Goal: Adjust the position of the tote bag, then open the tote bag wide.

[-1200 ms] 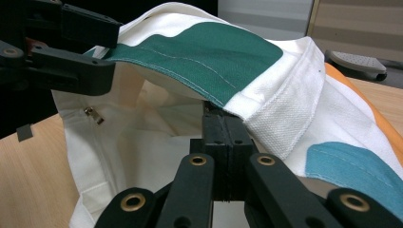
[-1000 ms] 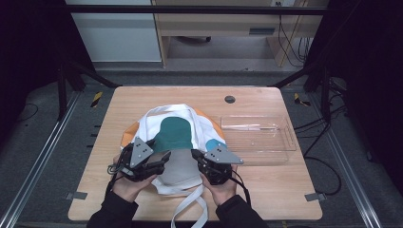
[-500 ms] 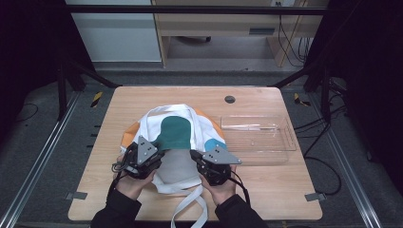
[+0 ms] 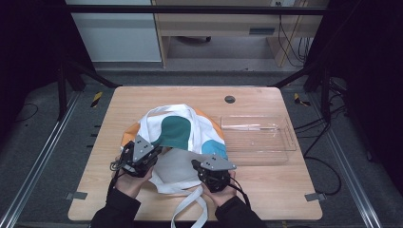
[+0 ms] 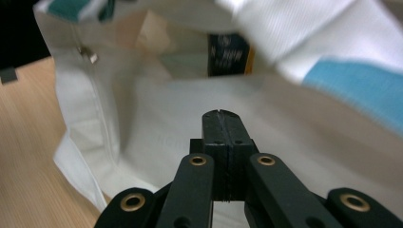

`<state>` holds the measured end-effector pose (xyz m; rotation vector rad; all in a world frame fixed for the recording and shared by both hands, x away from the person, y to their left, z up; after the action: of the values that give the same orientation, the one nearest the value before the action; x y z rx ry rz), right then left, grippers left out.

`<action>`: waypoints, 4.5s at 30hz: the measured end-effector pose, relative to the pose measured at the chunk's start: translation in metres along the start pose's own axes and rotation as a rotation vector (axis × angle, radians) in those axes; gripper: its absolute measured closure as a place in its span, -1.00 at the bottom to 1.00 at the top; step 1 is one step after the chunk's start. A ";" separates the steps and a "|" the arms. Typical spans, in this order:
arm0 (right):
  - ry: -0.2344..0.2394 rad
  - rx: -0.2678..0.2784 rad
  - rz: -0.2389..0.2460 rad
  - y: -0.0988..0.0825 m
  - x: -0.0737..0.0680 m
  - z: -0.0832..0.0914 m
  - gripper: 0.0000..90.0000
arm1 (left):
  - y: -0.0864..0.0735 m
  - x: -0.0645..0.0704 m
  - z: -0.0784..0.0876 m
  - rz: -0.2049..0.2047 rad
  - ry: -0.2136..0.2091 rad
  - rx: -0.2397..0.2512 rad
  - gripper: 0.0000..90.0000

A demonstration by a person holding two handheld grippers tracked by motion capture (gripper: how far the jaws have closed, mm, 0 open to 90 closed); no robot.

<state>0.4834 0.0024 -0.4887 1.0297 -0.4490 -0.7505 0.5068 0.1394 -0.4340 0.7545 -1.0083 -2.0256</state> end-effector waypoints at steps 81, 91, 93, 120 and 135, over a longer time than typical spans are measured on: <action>-0.035 -0.223 0.015 -0.074 0.005 -0.037 1.00 | 0.103 -0.044 0.014 0.126 0.026 0.159 0.95; -0.040 -0.225 0.022 -0.074 0.005 -0.037 1.00 | 0.108 -0.051 0.006 0.142 0.034 0.158 0.95; -0.040 -0.225 0.022 -0.074 0.005 -0.037 1.00 | 0.109 -0.051 0.005 0.143 0.033 0.157 0.95; -0.035 -0.226 0.031 -0.073 0.003 -0.040 1.00 | 0.125 -0.065 -0.024 0.141 0.075 0.137 0.95; -0.036 -0.226 0.038 -0.072 0.001 -0.041 1.00 | 0.125 -0.076 -0.049 0.167 0.085 0.115 0.95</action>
<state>0.4861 0.0036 -0.5716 0.7951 -0.4033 -0.7675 0.6298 0.1298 -0.3412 0.7826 -1.1087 -1.7906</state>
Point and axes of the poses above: each handheld gripper's, and its own axes: z roughly backward along the jaws, y roughly out of its top, x roughly to its right, the point moved 10 cm from there along -z, roughly forward along the jaws, and after that the axes turned 2 degrees about -x, right-handed, at the moved point
